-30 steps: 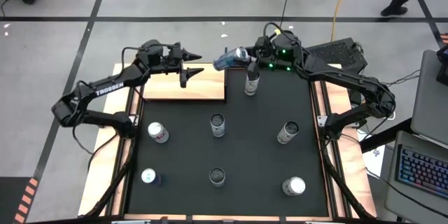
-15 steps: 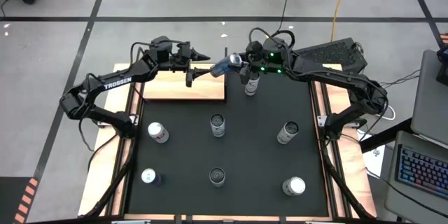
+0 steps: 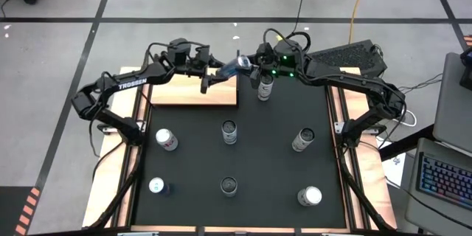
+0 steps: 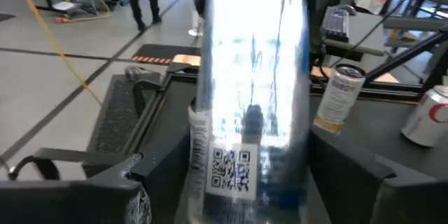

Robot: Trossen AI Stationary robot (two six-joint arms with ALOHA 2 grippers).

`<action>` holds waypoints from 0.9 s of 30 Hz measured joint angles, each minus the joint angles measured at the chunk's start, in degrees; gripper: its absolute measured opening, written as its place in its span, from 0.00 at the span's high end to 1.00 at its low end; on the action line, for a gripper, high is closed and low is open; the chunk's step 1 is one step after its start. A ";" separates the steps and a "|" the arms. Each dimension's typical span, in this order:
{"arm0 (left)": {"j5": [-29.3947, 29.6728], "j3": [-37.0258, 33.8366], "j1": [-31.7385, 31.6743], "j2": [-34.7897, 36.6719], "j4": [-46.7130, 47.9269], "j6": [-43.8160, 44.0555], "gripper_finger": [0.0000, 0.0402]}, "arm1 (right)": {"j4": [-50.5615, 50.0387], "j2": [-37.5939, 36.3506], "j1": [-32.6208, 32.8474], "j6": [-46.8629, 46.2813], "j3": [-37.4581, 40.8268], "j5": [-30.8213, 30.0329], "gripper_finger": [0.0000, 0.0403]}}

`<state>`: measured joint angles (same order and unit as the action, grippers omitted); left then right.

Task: Place canned beverage on shelf
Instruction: Put the top blue soda can on the shelf

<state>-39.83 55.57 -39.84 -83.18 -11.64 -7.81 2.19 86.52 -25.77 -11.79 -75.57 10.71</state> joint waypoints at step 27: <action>6.93 1.14 2.12 -1.61 -0.69 -0.01 0.37 | -0.21 1.20 -0.08 -0.99 -0.14 -0.10 0.49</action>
<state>-32.91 56.72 -37.72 -84.79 -12.32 -7.82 1.98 87.72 -25.85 -12.78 -75.71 10.61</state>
